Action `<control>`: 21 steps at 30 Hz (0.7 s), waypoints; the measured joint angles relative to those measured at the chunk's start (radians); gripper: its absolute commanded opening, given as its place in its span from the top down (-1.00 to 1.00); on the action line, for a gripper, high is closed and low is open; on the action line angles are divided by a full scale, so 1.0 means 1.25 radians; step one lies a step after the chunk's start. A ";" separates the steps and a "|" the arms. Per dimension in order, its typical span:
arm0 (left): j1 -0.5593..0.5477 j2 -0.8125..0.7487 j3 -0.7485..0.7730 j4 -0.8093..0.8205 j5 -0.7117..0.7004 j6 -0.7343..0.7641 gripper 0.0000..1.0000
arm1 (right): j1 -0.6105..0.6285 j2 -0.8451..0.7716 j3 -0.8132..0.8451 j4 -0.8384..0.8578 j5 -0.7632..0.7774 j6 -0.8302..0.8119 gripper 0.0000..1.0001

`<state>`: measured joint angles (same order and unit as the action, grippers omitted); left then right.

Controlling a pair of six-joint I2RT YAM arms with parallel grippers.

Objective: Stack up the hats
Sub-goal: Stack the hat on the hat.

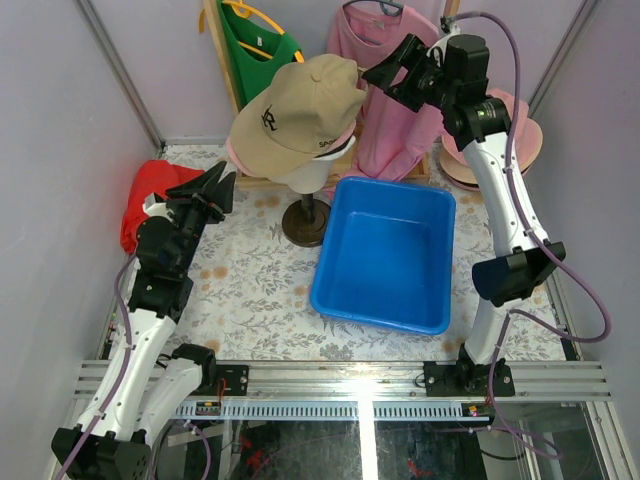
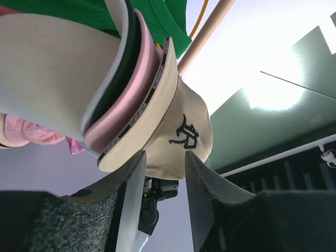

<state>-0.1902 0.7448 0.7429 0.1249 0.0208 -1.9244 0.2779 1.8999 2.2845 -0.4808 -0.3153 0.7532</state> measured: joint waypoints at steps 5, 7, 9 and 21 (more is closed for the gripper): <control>0.000 0.001 0.003 -0.016 -0.009 0.000 0.25 | -0.007 -0.045 -0.053 0.020 0.009 0.000 -0.66; 0.000 0.001 0.004 -0.021 -0.015 0.000 0.20 | -0.011 -0.054 -0.065 0.020 0.014 0.000 -0.67; 0.000 0.001 0.004 -0.027 -0.021 0.022 0.19 | -0.014 -0.054 -0.067 0.021 0.015 0.000 -0.69; 0.000 0.008 0.035 -0.065 -0.035 0.098 0.15 | -0.018 -0.057 -0.109 0.036 0.028 0.000 -0.70</control>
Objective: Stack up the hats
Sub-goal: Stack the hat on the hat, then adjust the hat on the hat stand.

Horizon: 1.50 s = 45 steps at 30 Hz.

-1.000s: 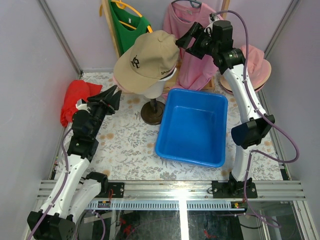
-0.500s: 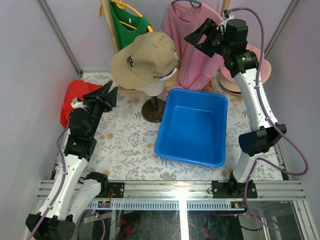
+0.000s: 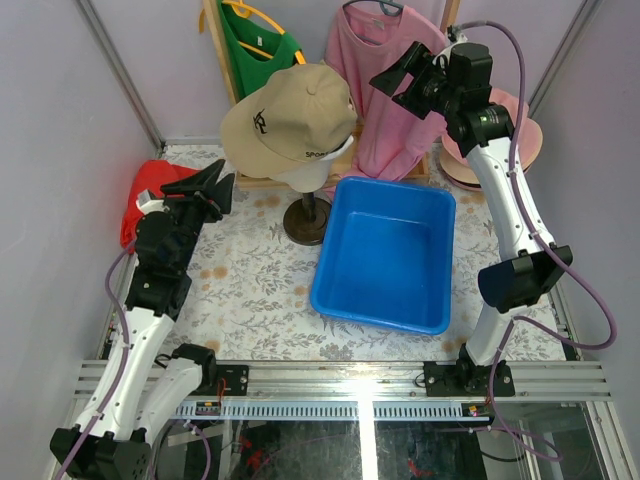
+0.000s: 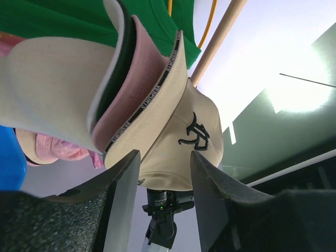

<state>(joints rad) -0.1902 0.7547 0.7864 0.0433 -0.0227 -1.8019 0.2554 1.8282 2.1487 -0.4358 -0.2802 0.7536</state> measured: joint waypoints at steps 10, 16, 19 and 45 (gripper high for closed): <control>0.000 0.064 0.065 0.001 -0.004 0.026 0.14 | 0.005 0.023 0.064 0.001 -0.023 0.018 -0.69; 0.000 0.119 0.173 -0.007 0.001 0.080 0.14 | 0.016 0.044 0.123 0.000 -0.037 0.018 -0.68; 0.000 0.144 0.246 -0.023 0.017 0.130 0.14 | 0.020 0.045 0.142 0.000 -0.043 0.016 -0.67; -0.200 0.554 0.991 -0.431 0.172 0.968 0.08 | 0.083 -0.053 0.107 -0.110 0.132 -0.182 -0.68</control>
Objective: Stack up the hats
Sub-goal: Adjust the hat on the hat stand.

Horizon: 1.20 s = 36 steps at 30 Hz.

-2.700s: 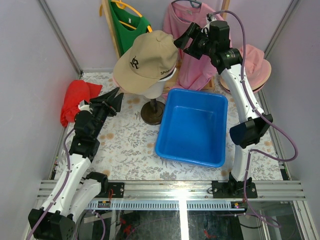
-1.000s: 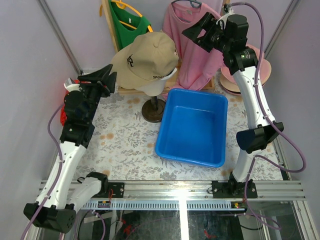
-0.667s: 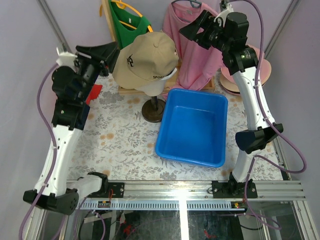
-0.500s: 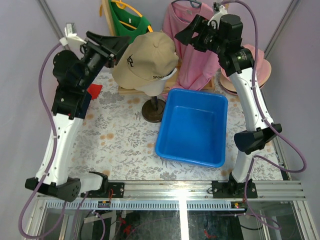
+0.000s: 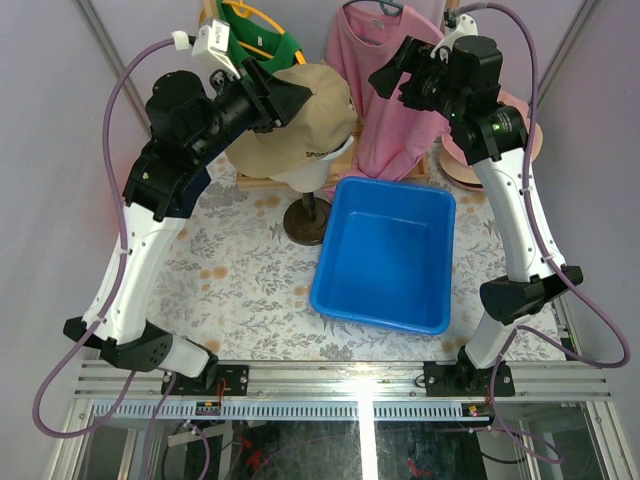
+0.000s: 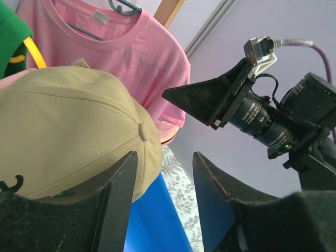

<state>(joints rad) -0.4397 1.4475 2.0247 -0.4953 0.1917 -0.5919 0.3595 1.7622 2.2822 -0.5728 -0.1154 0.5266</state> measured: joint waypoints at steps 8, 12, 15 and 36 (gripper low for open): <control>-0.106 0.031 0.077 -0.051 -0.158 0.192 0.05 | -0.002 -0.007 -0.017 -0.005 0.019 -0.003 -0.68; -0.176 0.048 0.091 -0.056 -0.259 0.304 -0.10 | -0.004 -0.007 -0.017 -0.005 0.021 -0.003 -0.67; -0.215 0.061 0.092 -0.055 -0.331 0.377 -0.16 | -0.007 -0.007 -0.017 -0.004 0.021 -0.003 -0.67; -0.246 0.128 0.067 0.024 -0.560 0.637 0.48 | -0.013 0.053 -0.015 0.003 0.022 -0.003 -0.68</control>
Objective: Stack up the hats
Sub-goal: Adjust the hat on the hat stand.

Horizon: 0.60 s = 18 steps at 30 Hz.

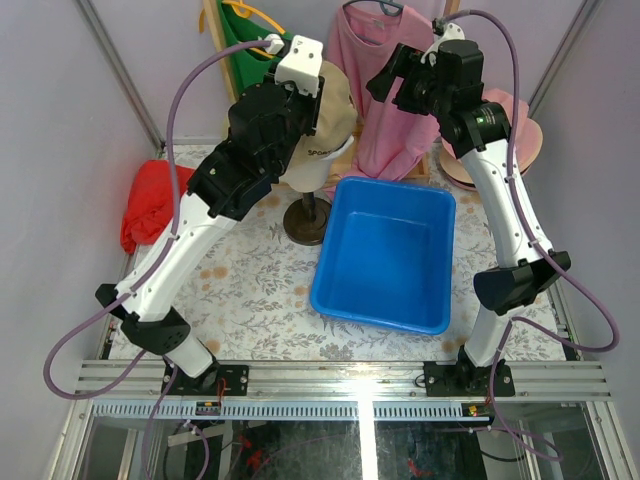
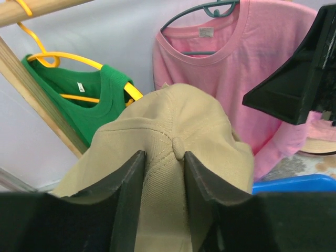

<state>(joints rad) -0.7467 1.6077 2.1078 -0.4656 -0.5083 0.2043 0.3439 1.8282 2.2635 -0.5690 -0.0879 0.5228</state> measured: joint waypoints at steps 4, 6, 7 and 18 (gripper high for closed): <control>0.000 0.011 -0.002 0.008 -0.005 0.020 0.78 | -0.003 0.000 0.005 0.000 0.001 0.000 -0.67; 0.000 0.016 -0.002 0.013 -0.005 0.027 0.83 | -0.006 0.000 0.009 0.001 0.001 -0.001 -0.67; 0.000 0.020 -0.002 0.017 -0.006 0.031 0.83 | -0.009 0.000 0.010 0.001 0.001 -0.001 -0.67; 0.001 0.026 0.005 0.056 -0.022 0.038 0.69 | -0.015 0.000 0.023 0.001 0.001 -0.004 -0.67</control>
<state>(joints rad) -0.7460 1.6398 2.1147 -0.3954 -0.5354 0.2516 0.3248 1.8282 2.2921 -0.5678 -0.0864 0.5179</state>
